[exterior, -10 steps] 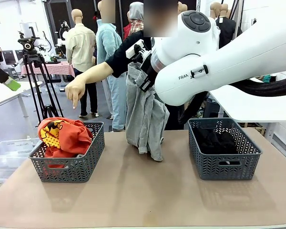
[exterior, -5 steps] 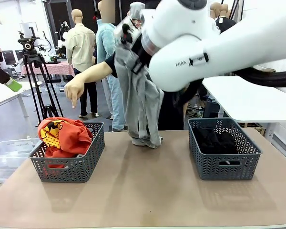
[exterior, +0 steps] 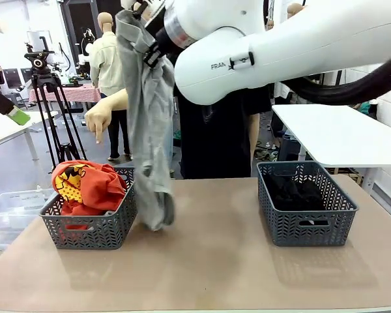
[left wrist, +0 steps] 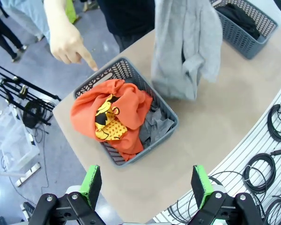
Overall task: Sort the tops and bottoms.
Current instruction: Sort the clothes according to human instructions.
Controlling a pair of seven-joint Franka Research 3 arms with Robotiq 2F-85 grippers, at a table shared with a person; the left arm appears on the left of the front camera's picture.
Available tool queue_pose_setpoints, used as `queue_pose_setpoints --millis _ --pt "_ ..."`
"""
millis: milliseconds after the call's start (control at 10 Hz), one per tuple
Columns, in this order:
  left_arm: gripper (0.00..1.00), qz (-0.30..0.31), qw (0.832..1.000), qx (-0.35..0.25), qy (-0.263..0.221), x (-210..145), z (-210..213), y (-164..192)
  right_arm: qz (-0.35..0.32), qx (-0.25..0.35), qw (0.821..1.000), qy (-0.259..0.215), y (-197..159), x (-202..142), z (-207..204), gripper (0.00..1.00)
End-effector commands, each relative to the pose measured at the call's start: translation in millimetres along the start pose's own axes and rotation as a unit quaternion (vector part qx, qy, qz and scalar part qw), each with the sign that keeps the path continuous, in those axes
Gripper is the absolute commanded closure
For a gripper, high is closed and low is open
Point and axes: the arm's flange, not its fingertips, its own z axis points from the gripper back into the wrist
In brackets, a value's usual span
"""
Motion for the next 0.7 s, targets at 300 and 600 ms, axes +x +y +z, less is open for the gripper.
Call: queue_pose_setpoints --millis 300,600 --pt "0.0 0.001 1.0 0.003 0.003 2 1 1 0.0 0.0 1.0 0.0 0 0 0 1.0" --pt "0.0 0.001 1.0 0.003 0.003 2 1 1 0.017 -0.054 0.994 -0.092 -2 21 -15 1.0"
